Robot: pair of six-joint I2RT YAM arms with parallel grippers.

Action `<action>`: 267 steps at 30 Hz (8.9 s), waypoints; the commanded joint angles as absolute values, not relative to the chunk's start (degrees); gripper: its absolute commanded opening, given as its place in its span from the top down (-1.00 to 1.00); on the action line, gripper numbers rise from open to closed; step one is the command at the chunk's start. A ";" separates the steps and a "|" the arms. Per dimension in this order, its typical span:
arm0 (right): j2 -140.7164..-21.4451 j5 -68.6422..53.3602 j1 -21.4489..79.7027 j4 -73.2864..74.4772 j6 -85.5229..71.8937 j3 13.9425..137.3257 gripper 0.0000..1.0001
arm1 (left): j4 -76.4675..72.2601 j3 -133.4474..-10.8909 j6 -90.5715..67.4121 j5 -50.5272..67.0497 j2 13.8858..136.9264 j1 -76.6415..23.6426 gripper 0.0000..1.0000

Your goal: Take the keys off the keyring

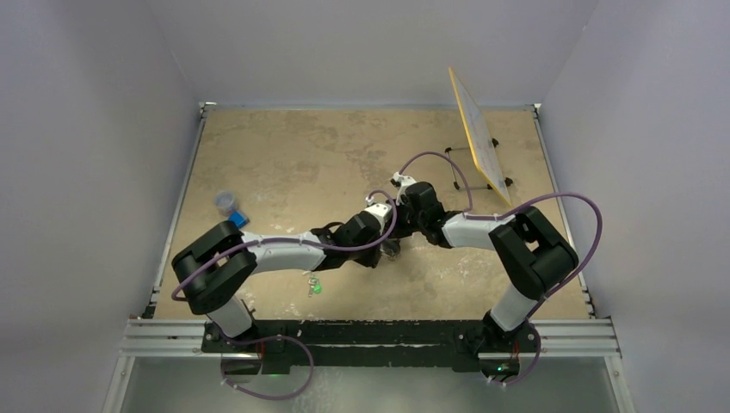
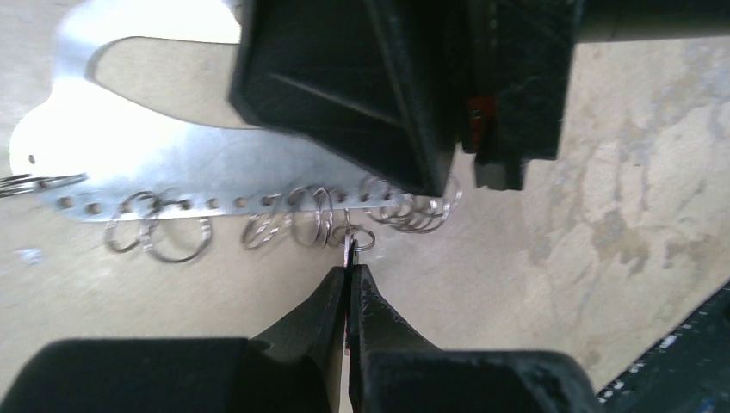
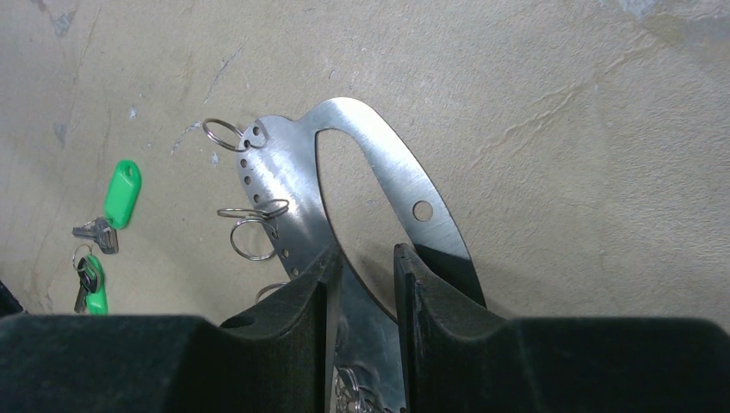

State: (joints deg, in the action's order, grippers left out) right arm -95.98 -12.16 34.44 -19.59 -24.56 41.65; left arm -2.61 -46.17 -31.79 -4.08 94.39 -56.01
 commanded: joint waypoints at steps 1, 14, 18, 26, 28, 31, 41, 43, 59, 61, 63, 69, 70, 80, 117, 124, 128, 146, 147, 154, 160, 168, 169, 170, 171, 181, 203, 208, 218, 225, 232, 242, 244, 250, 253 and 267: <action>-95.93 -12.57 34.37 -14.77 -23.37 40.27 0.35 | 8.47 -50.00 -26.47 -11.23 90.40 -55.92 1.00; -95.73 -12.61 34.37 -15.28 -22.86 39.84 0.35 | 11.64 -46.62 -23.10 -10.95 88.09 -56.07 1.00; -95.31 -12.85 34.39 -16.92 -21.88 39.73 0.35 | 10.14 -43.29 -24.41 -10.13 86.54 -56.09 1.00; -86.59 -19.85 34.65 -22.88 -19.42 35.25 0.32 | 6.99 -38.90 -26.31 -9.48 84.55 -56.09 1.00; -85.91 -21.12 35.23 -23.82 -18.79 34.82 0.31 | 6.51 -38.19 -26.52 -9.57 83.94 -56.07 1.00; -86.25 -22.76 36.76 -24.95 -18.09 34.87 0.31 | 5.95 -37.22 -26.50 -9.63 82.89 -56.10 1.00; -92.15 -23.52 41.92 -26.98 -16.55 37.80 0.40 | 6.66 -34.43 -27.21 -10.82 78.29 -56.04 1.00; -93.81 -23.42 43.11 -26.85 -16.18 38.70 0.42 | 6.51 -33.76 -27.57 -10.58 77.88 -55.99 1.00; -91.02 -10.23 43.79 -22.14 -19.25 40.96 0.33 | 10.27 -28.31 -31.73 -11.98 69.85 -55.99 1.00; -89.92 -12.43 43.90 -22.69 -16.63 41.02 0.31 | 10.36 -27.99 -32.02 -12.18 69.51 -55.99 1.00; -89.98 -15.00 44.07 -23.58 -14.55 41.19 0.30 | 10.71 -27.87 -32.14 -12.89 69.04 -55.99 1.00; -90.51 -21.05 45.74 -28.89 -13.67 39.26 0.28 | 12.89 -29.56 -31.47 -15.12 66.61 -55.99 1.00; -90.20 -20.92 46.17 -29.77 -13.80 38.67 0.27 | 13.06 -30.06 -31.27 -15.21 66.24 -55.99 1.00; -75.07 -3.44 46.25 -34.74 -21.25 27.75 0.05 | 14.02 -45.80 -23.13 -12.11 72.78 -55.99 1.00; -69.18 -7.58 46.49 -71.66 2.96 13.63 -0.55 | 31.46 -62.31 -4.29 -8.98 76.54 -50.38 1.00; -78.61 -10.10 46.99 -86.45 2.98 11.75 -0.55 | 30.98 -61.13 -4.89 -6.94 76.19 -49.07 1.00; -83.92 -6.73 48.81 -94.15 4.14 10.85 -0.55 | 30.61 -60.87 -4.98 -5.16 75.95 -48.45 1.00; -95.47 -0.18 51.74 -111.66 9.06 13.74 -0.55 | 30.15 -60.40 -4.75 -0.48 74.99 -46.26 1.00; -95.84 -0.18 51.83 -111.64 9.32 14.28 -0.55 | 30.21 -60.46 -4.75 -0.38 74.97 -46.23 1.00; -96.99 2.88 52.28 -113.76 10.81 16.49 -0.56 | 30.09 -60.30 -4.74 -0.26 74.36 -45.83 1.00; -96.88 5.97 52.35 -115.23 11.32 17.64 -0.55 | 29.97 -60.29 -4.75 2.34 74.27 -45.62 1.00; -97.69 7.20 52.47 -117.36 11.64 18.63 -0.56 | 29.97 -60.21 -4.75 2.59 74.09 -45.60 1.00; -97.61 7.27 52.47 -117.41 11.68 18.71 -0.56 | 29.97 -60.21 -4.75 2.55 74.09 -45.59 1.00; -97.56 7.52 52.45 -117.46 11.73 18.74 -0.56 | 29.97 -60.27 -4.75 2.59 74.05 -45.57 1.00; -97.49 7.86 52.42 -117.57 11.69 18.72 -0.56 | 29.97 -60.21 -4.75 2.66 74.01 -45.59 1.00; -95.95 12.90 52.47 -116.97 9.67 17.56 -0.56 | 29.88 -60.12 -4.88 2.78 73.65 -45.45 1.00; -93.45 9.52 54.56 -111.61 11.38 18.81 -0.63 | 29.71 -60.03 -5.01 3.61 73.22 -45.24 1.00; -95.48 13.66 54.57 -110.39 13.45 19.16 -0.63 | 29.71 -59.94 -4.92 3.95 72.66 -45.22 1.00; -94.27 18.02 52.30 -109.62 8.09 17.04 -0.67 | 29.62 -59.59 -4.66 4.31 71.98 -45.22 1.00; -85.37 11.60 52.15 -98.59 6.10 17.40 -0.64 | 29.14 -59.84 -6.03 4.17 72.15 -45.18 1.00; -70.19 9.79 52.17 -74.57 -1.63 17.16 -0.65 | 33.06 -61.20 -11.21 2.04 69.24 -45.26 1.00; -58.48 1.84 52.16 -52.67 -11.55 15.98 -0.63 | 29.87 -60.19 -17.62 10.55 72.74 -45.67 1.00; -59.37 1.59 52.17 -52.18 -11.97 15.57 -0.63 | 27.45 -59.31 -17.31 10.12 75.64 -45.70 1.00; -65.45 6.26 51.79 -51.28 -15.05 16.15 -0.64 | 17.53 -58.13 -15.75 7.86 84.44 -45.53 1.00; -68.81 6.79 48.85 -51.57 -17.29 16.84 -0.62 | 15.02 -59.39 -14.44 7.43 89.00 -45.54 1.00; -79.50 -5.66 42.28 -53.23 -15.41 20.64 -0.31 | 12.23 -58.57 -11.25 9.45 88.94 -45.57 1.00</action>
